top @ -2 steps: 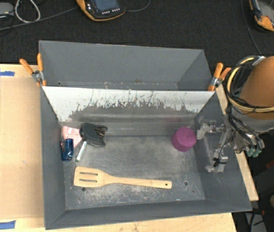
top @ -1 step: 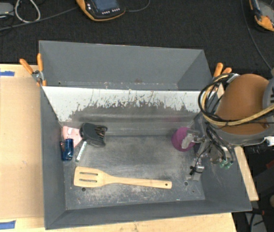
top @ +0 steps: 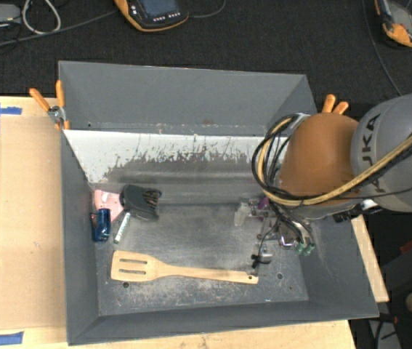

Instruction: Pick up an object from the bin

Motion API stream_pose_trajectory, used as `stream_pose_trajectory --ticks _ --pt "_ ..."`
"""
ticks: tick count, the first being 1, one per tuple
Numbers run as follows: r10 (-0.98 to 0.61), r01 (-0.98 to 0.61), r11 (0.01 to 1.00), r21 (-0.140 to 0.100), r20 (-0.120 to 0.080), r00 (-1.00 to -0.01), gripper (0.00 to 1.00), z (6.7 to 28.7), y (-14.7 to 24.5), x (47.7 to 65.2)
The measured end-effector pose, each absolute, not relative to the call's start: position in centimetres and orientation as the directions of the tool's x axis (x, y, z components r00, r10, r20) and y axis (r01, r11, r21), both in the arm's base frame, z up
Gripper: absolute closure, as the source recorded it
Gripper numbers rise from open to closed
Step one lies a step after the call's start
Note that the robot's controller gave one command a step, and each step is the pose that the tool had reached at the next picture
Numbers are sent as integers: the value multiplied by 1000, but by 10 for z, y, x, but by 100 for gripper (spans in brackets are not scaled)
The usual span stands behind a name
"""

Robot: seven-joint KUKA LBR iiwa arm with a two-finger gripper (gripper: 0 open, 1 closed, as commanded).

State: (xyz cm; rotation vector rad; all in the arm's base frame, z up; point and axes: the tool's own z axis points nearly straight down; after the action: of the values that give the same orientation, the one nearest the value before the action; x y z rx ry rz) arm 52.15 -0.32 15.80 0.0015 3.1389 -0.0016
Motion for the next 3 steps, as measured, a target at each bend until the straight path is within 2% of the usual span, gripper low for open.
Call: stream_pose_trajectory --ticks 1,2,3 --pt "69 69 998 1 16 -998 0 110 25 515" --pt "77 77 997 4 -10 -997 0 68 65 479" --pt "48 48 999 0 -1 -999 100 70 99 510"
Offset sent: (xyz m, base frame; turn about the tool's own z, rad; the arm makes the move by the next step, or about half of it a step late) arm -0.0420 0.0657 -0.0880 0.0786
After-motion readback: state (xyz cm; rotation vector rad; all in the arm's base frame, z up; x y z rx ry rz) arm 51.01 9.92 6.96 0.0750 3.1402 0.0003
